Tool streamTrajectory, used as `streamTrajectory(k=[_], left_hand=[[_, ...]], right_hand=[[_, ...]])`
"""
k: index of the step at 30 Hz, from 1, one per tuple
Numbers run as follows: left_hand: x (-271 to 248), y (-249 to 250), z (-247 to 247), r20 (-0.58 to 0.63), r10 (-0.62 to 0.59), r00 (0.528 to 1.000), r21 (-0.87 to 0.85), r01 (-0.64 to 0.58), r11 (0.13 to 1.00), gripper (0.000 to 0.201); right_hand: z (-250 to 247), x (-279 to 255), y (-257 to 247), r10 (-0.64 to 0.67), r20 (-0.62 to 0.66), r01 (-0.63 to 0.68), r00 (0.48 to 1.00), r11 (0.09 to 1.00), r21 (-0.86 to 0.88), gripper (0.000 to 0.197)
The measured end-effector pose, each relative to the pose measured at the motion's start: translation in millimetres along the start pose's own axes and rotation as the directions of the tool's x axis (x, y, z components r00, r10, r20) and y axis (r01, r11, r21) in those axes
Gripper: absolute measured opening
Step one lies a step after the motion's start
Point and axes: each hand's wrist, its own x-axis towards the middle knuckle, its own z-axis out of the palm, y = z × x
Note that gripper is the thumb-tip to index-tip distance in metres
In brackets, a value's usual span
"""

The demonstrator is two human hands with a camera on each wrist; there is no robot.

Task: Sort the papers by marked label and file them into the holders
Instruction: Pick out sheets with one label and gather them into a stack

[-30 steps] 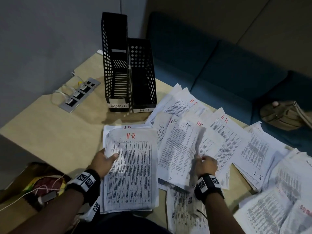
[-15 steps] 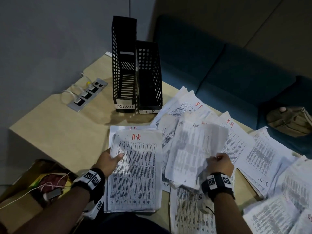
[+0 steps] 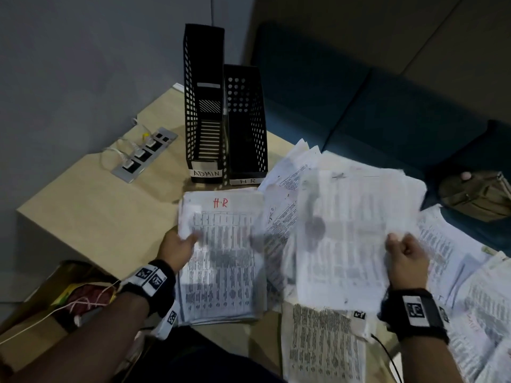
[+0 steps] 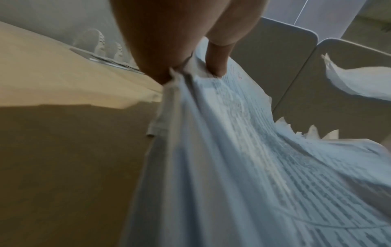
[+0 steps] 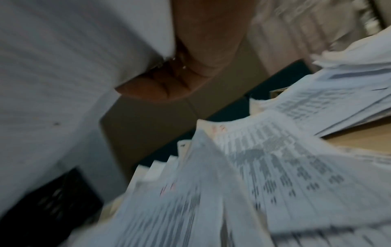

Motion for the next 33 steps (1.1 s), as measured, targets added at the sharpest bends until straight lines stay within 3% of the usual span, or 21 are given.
streamTrajectory(k=[4, 8, 9, 12, 14, 15, 17, 20, 22, 24, 27, 29, 31, 33], left_hand=[[-7.4, 11.9, 24.3, 0.163, 0.082, 0.983, 0.056, -0.092, 0.994, 0.025], [-6.1, 7.7, 48.2, 0.266, -0.096, 0.959, -0.032, 0.109, 0.994, 0.017], [-5.6, 3.6, 48.0, 0.273, -0.134, 0.953, -0.080, 0.161, 0.984, 0.023], [-15.6, -4.8, 38.3, 0.317, -0.228, 0.921, -0.175, 0.293, 0.940, 0.079], [-18.5, -2.2, 35.1, 0.284, -0.088, 0.955, -0.171, 0.141, 0.975, 0.101], [-14.6, -6.1, 33.5, 0.259, -0.025, 0.966, -0.115, 0.056, 0.992, 0.100], [-13.0, -3.1, 31.6, 0.217, 0.062, 0.974, -0.065, -0.049, 0.997, 0.079], [-17.8, 3.9, 30.9, 0.232, 0.068, 0.970, -0.132, -0.038, 0.991, 0.054], [-22.8, 8.3, 32.5, 0.276, 0.054, 0.960, -0.172, -0.006, 0.985, 0.053], [-25.5, 10.8, 36.4, 0.328, 0.044, 0.944, -0.178, 0.016, 0.984, 0.059], [-29.0, 16.4, 41.1, 0.360, 0.044, 0.932, -0.159, 0.015, 0.987, 0.045], [-28.1, 19.3, 41.4, 0.354, 0.079, 0.932, -0.112, -0.042, 0.993, 0.061], [-24.8, 21.6, 39.1, 0.363, 0.201, 0.910, -0.052, -0.195, 0.979, 0.075], [-22.6, 30.2, 34.3, 0.378, 0.326, 0.867, -0.028, -0.341, 0.940, 0.083]], right_hand=[[61.2, -30.3, 20.7, 0.058, 0.271, -0.020, 0.961, 0.990, -0.139, 0.033], [106.2, -59.4, 40.2, 0.224, 0.349, -0.144, 0.910, 0.960, -0.239, 0.037], [111.9, -64.8, 43.9, 0.222, 0.350, -0.123, 0.910, 0.951, -0.284, 0.039], [120.5, -78.6, 45.3, 0.222, 0.360, -0.104, 0.906, 0.942, -0.318, 0.033], [123.3, -86.6, 41.2, 0.231, 0.438, -0.114, 0.869, 0.954, -0.277, 0.022], [125.6, -88.1, 39.2, 0.236, 0.474, -0.124, 0.848, 0.959, -0.256, 0.021], [128.7, -86.1, 32.9, 0.280, 0.531, -0.164, 0.800, 0.953, -0.255, 0.022], [132.9, -66.8, 19.2, 0.106, 0.485, 0.145, 0.868, 0.881, -0.451, 0.071], [137.8, -55.2, -1.1, -0.037, 0.489, 0.251, 0.872, 0.891, -0.379, 0.077], [148.8, -47.0, -15.7, -0.123, 0.547, 0.361, 0.828, 0.864, -0.352, 0.070], [167.8, -51.4, -24.0, -0.151, 0.661, 0.563, 0.735, 0.679, -0.471, 0.062], [177.3, -61.2, -21.1, -0.174, 0.750, 0.670, 0.639, 0.605, -0.430, 0.061], [182.8, -70.7, -17.6, -0.203, 0.806, 0.695, 0.555, 0.647, -0.315, 0.059], [184.6, -75.9, -12.6, -0.268, 0.813, 0.682, 0.517, 0.702, -0.202, 0.056]])
